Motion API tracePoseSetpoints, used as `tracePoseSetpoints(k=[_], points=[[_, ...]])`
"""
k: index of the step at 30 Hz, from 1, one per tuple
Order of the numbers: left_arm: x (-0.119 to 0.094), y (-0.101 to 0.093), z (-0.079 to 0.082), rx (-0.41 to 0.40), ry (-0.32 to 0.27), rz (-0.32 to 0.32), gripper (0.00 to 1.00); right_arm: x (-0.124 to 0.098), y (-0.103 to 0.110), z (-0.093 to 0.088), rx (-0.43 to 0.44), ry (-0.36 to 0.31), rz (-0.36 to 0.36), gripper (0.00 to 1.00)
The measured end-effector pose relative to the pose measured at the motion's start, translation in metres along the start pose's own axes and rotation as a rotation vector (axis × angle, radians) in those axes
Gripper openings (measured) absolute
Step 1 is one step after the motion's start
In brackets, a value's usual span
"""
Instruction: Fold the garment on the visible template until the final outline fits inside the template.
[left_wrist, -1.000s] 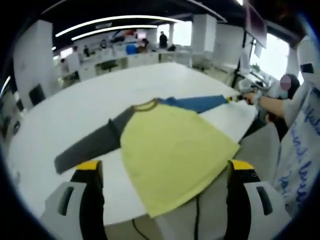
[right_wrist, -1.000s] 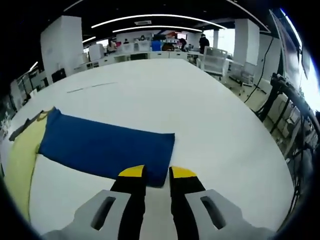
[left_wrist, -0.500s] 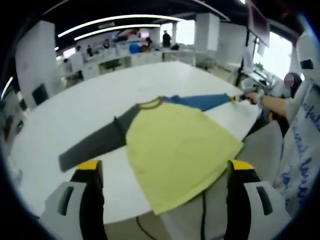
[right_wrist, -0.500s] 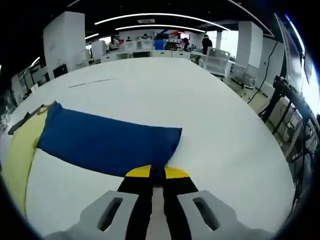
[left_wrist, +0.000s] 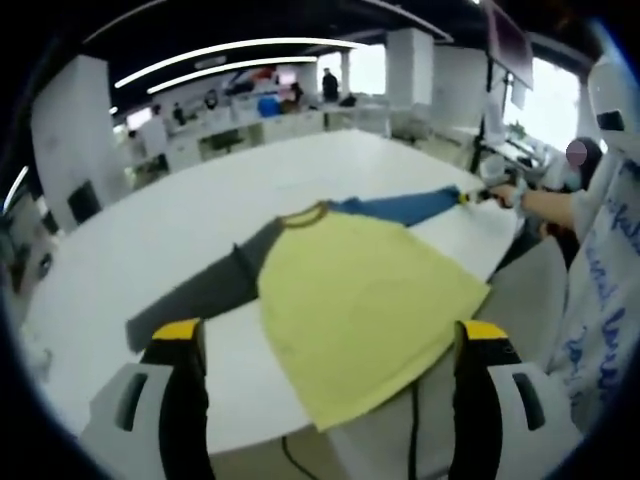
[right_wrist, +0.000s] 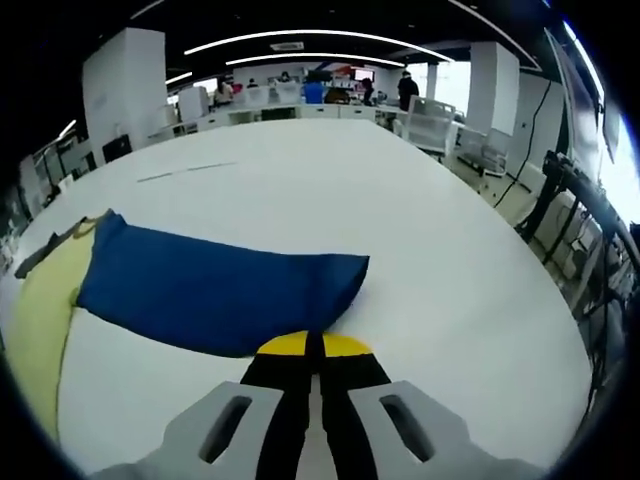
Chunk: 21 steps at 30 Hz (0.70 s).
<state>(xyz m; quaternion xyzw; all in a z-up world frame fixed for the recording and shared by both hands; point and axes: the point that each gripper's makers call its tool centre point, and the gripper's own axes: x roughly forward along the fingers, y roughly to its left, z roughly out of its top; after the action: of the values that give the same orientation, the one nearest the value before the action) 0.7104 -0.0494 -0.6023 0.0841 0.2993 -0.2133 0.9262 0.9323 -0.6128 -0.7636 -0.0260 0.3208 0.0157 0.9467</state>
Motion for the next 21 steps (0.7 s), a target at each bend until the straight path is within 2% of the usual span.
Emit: tracePoseSetpoints(k=[5,8,13,16,18,21], points=[[0.001,-0.002,-0.002,0.007,0.003,-0.011,0.99,-0.013,0.005,0.025,-0.009,-0.060,0.006,0.02],[0.001,-0.002,-0.001,0.006,-0.004,-0.014,0.99,-0.027,0.014,0.049,-0.026,-0.129,0.019,0.03],[-0.005,-0.003,0.002,-0.001,-0.038,-0.021,0.99,-0.040,0.026,0.084,-0.077,-0.207,0.045,0.02],[-0.006,-0.005,-0.001,-0.011,-0.042,-0.024,0.99,-0.049,0.028,0.110,-0.113,-0.276,0.044,0.02],[-0.006,-0.007,-0.004,-0.009,-0.042,-0.024,0.99,-0.055,0.032,0.121,-0.121,-0.293,0.060,0.02],[-0.007,-0.008,-0.007,-0.023,-0.045,-0.028,0.99,-0.069,0.052,0.136,-0.208,-0.313,0.093,0.02]])
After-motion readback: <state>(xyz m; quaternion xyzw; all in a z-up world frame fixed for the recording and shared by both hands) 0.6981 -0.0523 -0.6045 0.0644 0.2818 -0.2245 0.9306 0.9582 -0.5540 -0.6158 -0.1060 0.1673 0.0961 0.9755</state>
